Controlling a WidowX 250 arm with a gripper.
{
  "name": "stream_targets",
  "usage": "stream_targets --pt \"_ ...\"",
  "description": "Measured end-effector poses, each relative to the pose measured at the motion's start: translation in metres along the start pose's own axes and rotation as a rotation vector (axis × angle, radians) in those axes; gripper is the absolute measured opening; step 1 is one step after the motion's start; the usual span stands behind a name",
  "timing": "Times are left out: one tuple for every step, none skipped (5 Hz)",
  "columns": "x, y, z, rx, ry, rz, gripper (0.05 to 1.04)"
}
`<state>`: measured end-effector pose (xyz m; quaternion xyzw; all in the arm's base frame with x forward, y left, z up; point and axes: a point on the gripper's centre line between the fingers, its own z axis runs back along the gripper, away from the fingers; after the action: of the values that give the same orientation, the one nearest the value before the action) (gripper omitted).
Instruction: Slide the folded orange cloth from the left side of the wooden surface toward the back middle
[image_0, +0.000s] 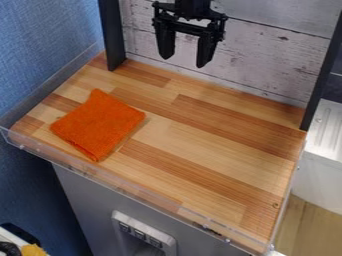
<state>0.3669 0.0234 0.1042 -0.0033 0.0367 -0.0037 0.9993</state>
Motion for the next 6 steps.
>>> stream_targets --pt "-0.005 -0.001 -0.009 -0.004 0.015 0.051 0.999" --pt "-0.015 0.007 -0.023 -0.005 0.031 0.150 0.996" --pt "-0.032 0.029 -0.016 -0.006 -0.026 0.287 0.997" --pt "-0.046 0.043 -0.019 -0.014 -0.055 0.399 0.999" --pt "-0.058 0.061 -0.019 -0.017 -0.092 0.508 0.997" --pt "-0.066 0.076 -0.020 -0.020 -0.106 0.594 0.998"
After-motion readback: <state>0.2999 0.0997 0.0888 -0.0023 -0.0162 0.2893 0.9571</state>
